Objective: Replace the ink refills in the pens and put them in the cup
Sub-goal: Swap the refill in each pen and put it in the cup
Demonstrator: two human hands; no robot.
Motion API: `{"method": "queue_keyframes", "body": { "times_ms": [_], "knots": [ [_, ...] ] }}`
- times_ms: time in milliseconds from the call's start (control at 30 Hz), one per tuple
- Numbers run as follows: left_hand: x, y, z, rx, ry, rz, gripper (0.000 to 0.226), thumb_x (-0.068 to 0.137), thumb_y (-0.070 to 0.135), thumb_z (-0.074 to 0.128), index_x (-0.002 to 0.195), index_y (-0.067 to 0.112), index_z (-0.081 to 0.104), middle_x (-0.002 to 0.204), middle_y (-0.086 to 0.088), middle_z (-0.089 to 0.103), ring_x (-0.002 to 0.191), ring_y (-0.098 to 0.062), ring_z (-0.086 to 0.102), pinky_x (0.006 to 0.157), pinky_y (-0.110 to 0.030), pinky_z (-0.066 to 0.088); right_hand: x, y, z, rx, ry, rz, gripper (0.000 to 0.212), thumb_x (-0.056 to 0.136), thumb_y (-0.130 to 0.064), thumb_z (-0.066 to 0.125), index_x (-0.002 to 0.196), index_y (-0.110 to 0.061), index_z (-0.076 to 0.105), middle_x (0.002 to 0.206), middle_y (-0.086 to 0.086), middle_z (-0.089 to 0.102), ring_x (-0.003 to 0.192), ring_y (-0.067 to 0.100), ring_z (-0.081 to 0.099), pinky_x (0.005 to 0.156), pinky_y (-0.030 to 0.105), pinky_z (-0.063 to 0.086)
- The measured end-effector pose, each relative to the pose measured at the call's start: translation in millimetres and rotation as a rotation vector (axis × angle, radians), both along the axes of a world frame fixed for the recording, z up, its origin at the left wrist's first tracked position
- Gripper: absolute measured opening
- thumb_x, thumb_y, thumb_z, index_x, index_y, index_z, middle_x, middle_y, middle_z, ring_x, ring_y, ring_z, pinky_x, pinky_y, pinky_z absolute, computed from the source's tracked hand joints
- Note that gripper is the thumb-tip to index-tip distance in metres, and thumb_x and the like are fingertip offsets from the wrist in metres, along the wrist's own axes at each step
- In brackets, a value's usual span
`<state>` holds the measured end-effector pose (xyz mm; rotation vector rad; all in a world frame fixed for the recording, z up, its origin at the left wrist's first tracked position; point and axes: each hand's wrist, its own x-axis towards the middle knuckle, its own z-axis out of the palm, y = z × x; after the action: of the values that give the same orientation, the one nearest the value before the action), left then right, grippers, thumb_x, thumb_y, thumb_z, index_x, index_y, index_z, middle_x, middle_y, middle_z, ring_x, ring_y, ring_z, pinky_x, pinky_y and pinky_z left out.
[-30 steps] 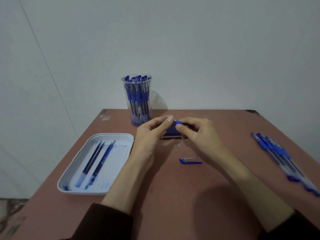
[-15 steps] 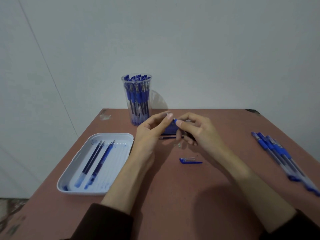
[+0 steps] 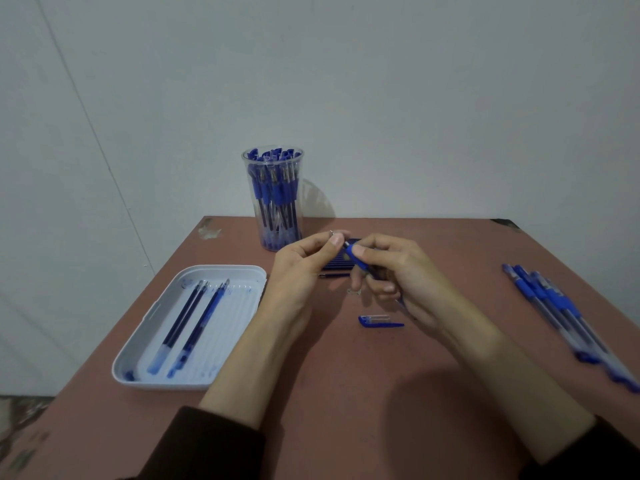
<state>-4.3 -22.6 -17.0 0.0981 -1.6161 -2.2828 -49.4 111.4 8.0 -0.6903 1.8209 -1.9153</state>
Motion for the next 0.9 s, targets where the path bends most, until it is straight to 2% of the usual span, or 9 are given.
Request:
{"method": "queue_keyframes", "body": {
  "times_ms": [133, 233, 267, 367, 467, 567, 633, 700, 900],
  "knots": [
    [0.5, 1.8, 0.6, -0.023, 0.001, -0.047, 0.014, 0.09, 0.018, 0.063, 0.093, 0.011, 0.074, 0.097, -0.025, 0.07, 0.094, -0.037, 0.066, 0.097, -0.056, 0.046, -5.7, 2.8, -0.2, 0.02, -0.047, 0.008, 0.019, 0.092, -0.01, 0.052, 0.075, -0.009, 0.059, 0.057, 0.015, 0.059, 0.035, 0.01, 0.026, 0.037, 0.019, 0.015],
    [-1.1, 7.6, -6.1, -0.082, -0.025, -0.073, 0.021, 0.088, 0.016, 0.066, 0.105, 0.005, 0.07, 0.104, -0.025, 0.068, 0.105, -0.039, 0.064, 0.099, -0.054, 0.045, -14.3, 4.9, -3.0, 0.03, -0.032, -0.145, 0.016, 0.093, -0.012, 0.053, 0.077, -0.01, 0.058, 0.057, 0.013, 0.058, 0.035, 0.01, 0.028, 0.036, 0.017, 0.019],
    [-1.6, 8.3, -8.4, -0.239, -0.045, -0.046, 0.027, 0.083, 0.021, 0.07, 0.107, 0.008, 0.071, 0.106, -0.019, 0.07, 0.106, -0.032, 0.065, 0.1, -0.049, 0.046, -17.9, 6.5, -4.0, 0.022, -0.037, -0.199, 0.016, 0.093, -0.012, 0.053, 0.078, -0.01, 0.058, 0.057, 0.012, 0.058, 0.035, 0.011, 0.028, 0.036, 0.016, 0.019],
    [1.9, 9.7, -8.1, -0.981, -0.151, -0.023, 0.038, 0.075, 0.034, 0.078, 0.108, 0.016, 0.073, 0.108, 0.003, 0.069, 0.102, -0.004, 0.061, 0.097, -0.024, 0.044, -27.3, 12.1, -5.8, -0.008, -0.047, -0.305, 0.014, 0.093, -0.013, 0.054, 0.079, -0.009, 0.057, 0.057, 0.009, 0.06, 0.036, 0.012, 0.031, 0.041, 0.021, 0.018],
    [7.7, 9.6, -3.6, -1.207, -0.157, -0.17, 0.034, 0.074, 0.036, 0.078, 0.104, 0.019, 0.075, 0.106, 0.005, 0.066, 0.101, -0.005, 0.057, 0.095, -0.021, 0.041, -32.4, 15.6, -7.3, 0.032, 0.007, -0.333, 0.012, 0.092, -0.015, 0.056, 0.081, -0.011, 0.057, 0.058, 0.006, 0.063, 0.039, 0.013, 0.034, 0.044, 0.025, 0.021],
    [7.3, 6.0, -3.0, -1.208, -0.128, -0.083, 0.019, 0.076, 0.026, 0.078, 0.094, 0.021, 0.077, 0.094, 0.004, 0.069, 0.083, -0.005, 0.06, 0.078, -0.016, 0.046, -32.6, 18.7, -10.6, 0.093, 0.177, -0.343, 0.014, 0.089, -0.017, 0.061, 0.076, -0.022, 0.062, 0.062, 0.003, 0.064, 0.046, 0.015, 0.04, 0.048, 0.027, 0.027],
    [6.9, 1.5, -2.1, -1.067, -0.138, 0.097, 0.011, 0.078, 0.022, 0.076, 0.088, 0.022, 0.074, 0.084, 0.005, 0.07, 0.073, -0.001, 0.06, 0.064, -0.006, 0.042, -32.9, 22.0, -15.4, 0.287, 0.501, -0.38, 0.012, 0.086, -0.022, 0.063, 0.076, -0.029, 0.062, 0.067, -0.005, 0.063, 0.055, 0.013, 0.049, 0.053, 0.029, 0.04],
    [5.6, -2.1, -1.9, -0.918, -0.157, 0.241, 0.009, 0.079, 0.018, 0.075, 0.084, 0.023, 0.071, 0.075, 0.009, 0.067, 0.067, 0.002, 0.057, 0.06, -0.003, 0.04, -32.5, 23.1, -18.3, 0.462, 0.731, -0.39, 0.008, 0.081, -0.028, 0.062, 0.079, -0.035, 0.06, 0.07, -0.014, 0.063, 0.063, 0.009, 0.056, 0.064, 0.033, 0.049],
    [2.8, -4.8, -0.6, -0.824, -0.169, 0.322, 0.014, 0.078, 0.015, 0.076, 0.081, 0.026, 0.068, 0.071, 0.018, 0.061, 0.068, 0.007, 0.055, 0.061, 0.0, 0.039, -28.6, 23.2, -16.9, 0.516, 0.812, -0.355, 0.008, 0.08, -0.023, 0.065, 0.079, -0.03, 0.062, 0.073, -0.012, 0.061, 0.068, 0.008, 0.055, 0.069, 0.036, 0.05]
  ]
}}
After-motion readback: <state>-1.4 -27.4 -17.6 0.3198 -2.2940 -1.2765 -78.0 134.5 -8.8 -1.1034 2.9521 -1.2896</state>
